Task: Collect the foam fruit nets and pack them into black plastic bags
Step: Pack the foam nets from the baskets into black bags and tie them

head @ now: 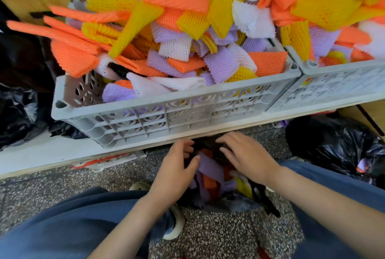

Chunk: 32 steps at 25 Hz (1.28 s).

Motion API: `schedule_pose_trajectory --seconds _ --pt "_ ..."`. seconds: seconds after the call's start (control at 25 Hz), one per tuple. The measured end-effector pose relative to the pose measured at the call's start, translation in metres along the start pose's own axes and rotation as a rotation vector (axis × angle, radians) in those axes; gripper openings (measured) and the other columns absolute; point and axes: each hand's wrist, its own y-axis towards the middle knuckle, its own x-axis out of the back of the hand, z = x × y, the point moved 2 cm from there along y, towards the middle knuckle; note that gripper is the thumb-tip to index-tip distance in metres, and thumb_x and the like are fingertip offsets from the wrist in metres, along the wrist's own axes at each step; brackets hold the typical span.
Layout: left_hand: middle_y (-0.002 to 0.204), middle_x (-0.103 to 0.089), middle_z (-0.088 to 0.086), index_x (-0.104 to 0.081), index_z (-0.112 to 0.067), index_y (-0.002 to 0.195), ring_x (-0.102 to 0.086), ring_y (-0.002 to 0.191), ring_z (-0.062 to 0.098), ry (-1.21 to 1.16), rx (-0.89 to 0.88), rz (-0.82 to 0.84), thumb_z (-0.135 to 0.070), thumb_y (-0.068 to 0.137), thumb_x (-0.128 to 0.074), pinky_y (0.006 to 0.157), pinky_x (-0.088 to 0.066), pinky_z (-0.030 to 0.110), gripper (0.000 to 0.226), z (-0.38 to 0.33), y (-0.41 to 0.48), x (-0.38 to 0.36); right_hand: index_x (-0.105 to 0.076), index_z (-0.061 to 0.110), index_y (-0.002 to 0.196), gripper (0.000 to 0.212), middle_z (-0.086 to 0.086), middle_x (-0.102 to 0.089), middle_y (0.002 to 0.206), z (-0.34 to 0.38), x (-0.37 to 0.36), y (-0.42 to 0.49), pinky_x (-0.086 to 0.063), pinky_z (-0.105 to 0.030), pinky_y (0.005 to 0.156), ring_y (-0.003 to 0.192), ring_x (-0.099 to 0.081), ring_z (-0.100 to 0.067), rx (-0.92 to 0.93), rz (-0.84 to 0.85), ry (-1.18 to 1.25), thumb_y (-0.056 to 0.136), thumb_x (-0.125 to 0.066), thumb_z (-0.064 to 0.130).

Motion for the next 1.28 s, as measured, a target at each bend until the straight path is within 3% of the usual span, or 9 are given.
schedule_pose_trajectory --seconds 0.16,0.36,0.48,0.64,0.72,0.84,1.08,1.2,1.28 --pt "0.1 -0.051 -0.01 -0.056 -0.018 0.104 -0.049 0.094 -0.005 0.167 -0.448 -0.213 -0.012 0.09 -0.058 0.085 -0.036 0.007 0.015 -0.056 0.02 0.054 -0.056 0.007 0.111 0.031 -0.007 -0.057 0.101 0.002 0.075 0.035 -0.035 -0.025 0.083 0.097 -0.049 -0.019 0.062 -0.257 -0.001 0.093 -0.041 0.027" --pt "0.098 -0.048 -0.001 -0.057 -0.009 0.103 -0.047 0.093 0.013 0.376 -0.587 -0.492 -0.007 0.087 -0.055 0.078 -0.035 0.025 0.016 -0.092 0.062 0.116 -0.051 0.002 0.118 0.035 -0.016 -0.056 0.11 0.006 0.116 0.11 -0.032 -0.025 0.084 0.102 -0.044 -0.022 0.121 -0.443 -0.041 0.09 -0.047 0.023" --pt "0.118 -0.053 0.012 -0.052 -0.007 0.121 -0.048 0.11 0.031 0.578 -0.542 -0.567 -0.014 0.086 -0.06 0.087 -0.036 0.04 0.037 -0.101 0.103 0.149 -0.042 0.0 0.132 0.058 -0.02 -0.048 0.132 0.001 0.124 0.165 -0.033 -0.036 0.101 0.122 -0.041 -0.029 0.058 -0.419 -0.086 0.084 -0.065 0.022" --pt "0.136 -0.044 0.016 -0.034 -0.005 0.141 -0.04 0.124 0.033 0.727 -0.301 -0.47 -0.024 0.085 -0.066 0.095 -0.032 0.045 0.067 -0.088 0.15 0.171 -0.015 0.004 0.147 0.099 -0.014 -0.018 0.154 -0.007 0.131 0.22 -0.011 -0.034 0.116 0.144 -0.014 -0.028 -0.064 -0.221 -0.246 0.074 -0.077 0.028" --pt "0.134 -0.047 0.016 -0.038 -0.007 0.139 -0.039 0.124 0.034 0.822 -0.205 -0.452 -0.026 0.086 -0.064 0.095 -0.029 0.044 0.062 -0.078 0.162 0.174 -0.016 0.005 0.147 0.093 -0.014 -0.022 0.152 -0.013 0.134 0.231 -0.012 -0.033 0.114 0.142 -0.018 -0.027 -0.087 -0.226 -0.293 0.076 -0.073 0.022" --pt "0.113 -0.06 0.018 -0.057 -0.005 0.109 -0.046 0.11 0.035 0.911 -0.197 -0.594 -0.023 0.091 -0.054 0.085 -0.027 0.043 0.026 -0.081 0.167 0.181 -0.038 0.009 0.139 0.059 -0.012 -0.045 0.137 -0.018 0.146 0.237 -0.022 -0.032 0.105 0.131 -0.035 -0.028 -0.064 -0.316 -0.304 0.084 -0.06 0.016" --pt "0.089 -0.061 0.017 -0.047 -0.009 0.101 -0.055 0.09 0.036 0.431 -0.324 -0.813 -0.018 0.093 -0.044 0.083 -0.031 0.042 0.011 -0.113 0.142 0.182 -0.049 0.008 0.122 0.035 -0.013 -0.06 0.108 0.012 0.183 0.215 -0.036 -0.034 0.078 0.102 -0.052 -0.028 -0.015 -0.543 0.02 0.093 -0.055 0.026" --pt "0.073 -0.057 0.005 -0.04 -0.015 0.101 -0.057 0.065 0.025 0.015 -0.377 -0.736 -0.013 0.096 -0.043 0.061 -0.045 0.034 0.006 -0.125 0.12 0.169 -0.042 0.01 0.121 0.034 -0.008 -0.061 0.089 0.046 0.192 0.192 -0.045 -0.04 0.065 0.08 -0.059 -0.027 0.058 -0.524 0.211 0.095 -0.052 0.029" --pt "0.085 -0.059 0.003 -0.046 -0.019 0.103 -0.059 0.076 0.02 -0.222 -0.332 -0.652 -0.015 0.099 -0.043 0.071 -0.05 0.034 0.007 -0.129 0.109 0.155 -0.043 0.013 0.123 0.032 0.002 -0.055 0.089 0.065 0.188 0.178 -0.043 -0.037 0.066 0.08 -0.057 -0.02 0.123 -0.426 0.253 0.096 -0.05 0.03"
